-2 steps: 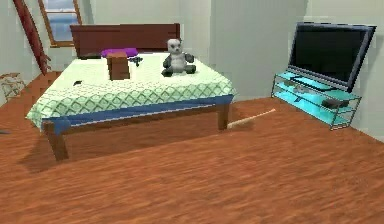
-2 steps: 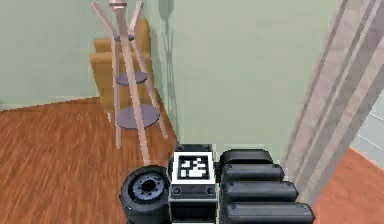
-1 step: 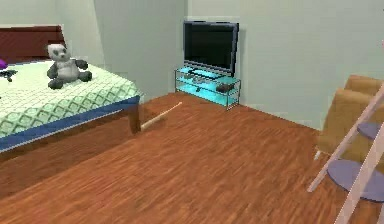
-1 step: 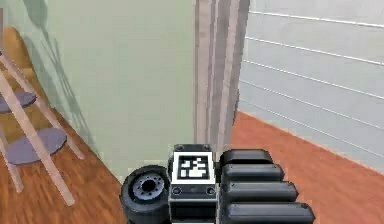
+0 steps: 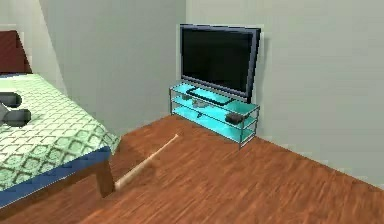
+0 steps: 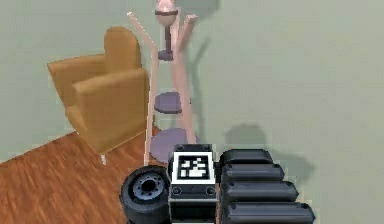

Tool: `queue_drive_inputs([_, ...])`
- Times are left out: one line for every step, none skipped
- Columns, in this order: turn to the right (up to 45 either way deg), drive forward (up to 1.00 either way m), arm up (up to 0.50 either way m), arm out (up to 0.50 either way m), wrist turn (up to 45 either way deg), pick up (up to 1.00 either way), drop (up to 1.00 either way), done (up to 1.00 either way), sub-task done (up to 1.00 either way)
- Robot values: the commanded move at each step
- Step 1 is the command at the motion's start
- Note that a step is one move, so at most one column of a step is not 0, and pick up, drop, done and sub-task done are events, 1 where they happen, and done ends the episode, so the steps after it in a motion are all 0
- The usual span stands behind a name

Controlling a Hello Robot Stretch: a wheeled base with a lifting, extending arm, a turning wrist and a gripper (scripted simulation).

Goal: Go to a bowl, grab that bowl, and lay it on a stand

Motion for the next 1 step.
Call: queue_drive_inputs([0.0,1.0,0.0,0.0,0.0,0.0,0.0,0.0,0.0])
